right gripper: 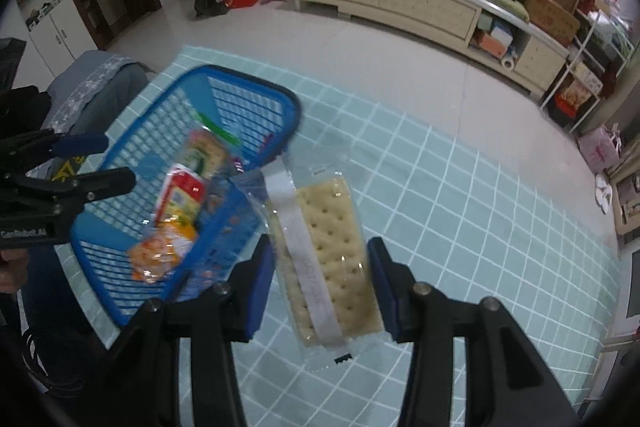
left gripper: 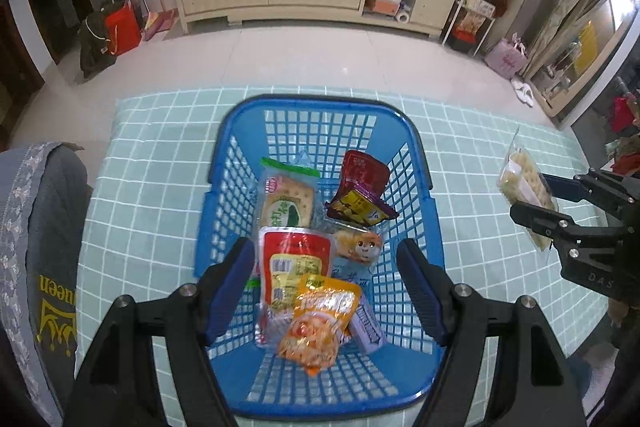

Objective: Organize snacks
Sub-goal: 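Lift the cracker pack and carry it over the basket with the right gripper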

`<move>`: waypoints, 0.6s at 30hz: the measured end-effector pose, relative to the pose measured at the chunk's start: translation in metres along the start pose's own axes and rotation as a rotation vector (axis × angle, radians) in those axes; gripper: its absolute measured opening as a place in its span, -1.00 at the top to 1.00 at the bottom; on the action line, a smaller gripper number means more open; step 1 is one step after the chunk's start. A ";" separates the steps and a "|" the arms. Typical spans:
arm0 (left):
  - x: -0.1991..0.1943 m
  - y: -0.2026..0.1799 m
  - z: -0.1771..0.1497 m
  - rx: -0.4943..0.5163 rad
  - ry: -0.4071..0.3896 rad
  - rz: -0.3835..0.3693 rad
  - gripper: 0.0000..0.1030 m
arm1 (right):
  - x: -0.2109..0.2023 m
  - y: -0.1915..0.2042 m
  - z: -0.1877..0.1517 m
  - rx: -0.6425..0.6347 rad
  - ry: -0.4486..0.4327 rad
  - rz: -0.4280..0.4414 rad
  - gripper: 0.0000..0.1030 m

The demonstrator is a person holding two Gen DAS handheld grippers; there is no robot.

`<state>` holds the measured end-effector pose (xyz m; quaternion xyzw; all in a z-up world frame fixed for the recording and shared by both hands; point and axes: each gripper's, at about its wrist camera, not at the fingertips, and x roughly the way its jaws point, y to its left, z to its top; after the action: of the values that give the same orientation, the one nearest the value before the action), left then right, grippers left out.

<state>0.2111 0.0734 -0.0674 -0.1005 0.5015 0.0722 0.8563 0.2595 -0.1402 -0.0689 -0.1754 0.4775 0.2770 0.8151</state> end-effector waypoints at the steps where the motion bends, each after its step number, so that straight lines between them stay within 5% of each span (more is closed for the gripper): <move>1: -0.005 0.000 -0.001 0.002 -0.006 -0.002 -0.39 | -0.005 0.005 0.001 -0.005 -0.007 -0.006 0.01; 18: -0.043 0.042 -0.018 -0.021 -0.070 -0.012 -0.39 | -0.017 0.080 0.016 0.025 -0.055 0.025 0.00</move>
<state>0.1655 0.1087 -0.0424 -0.1099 0.4699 0.0759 0.8725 0.2145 -0.0728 -0.0481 -0.1518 0.4605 0.2859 0.8265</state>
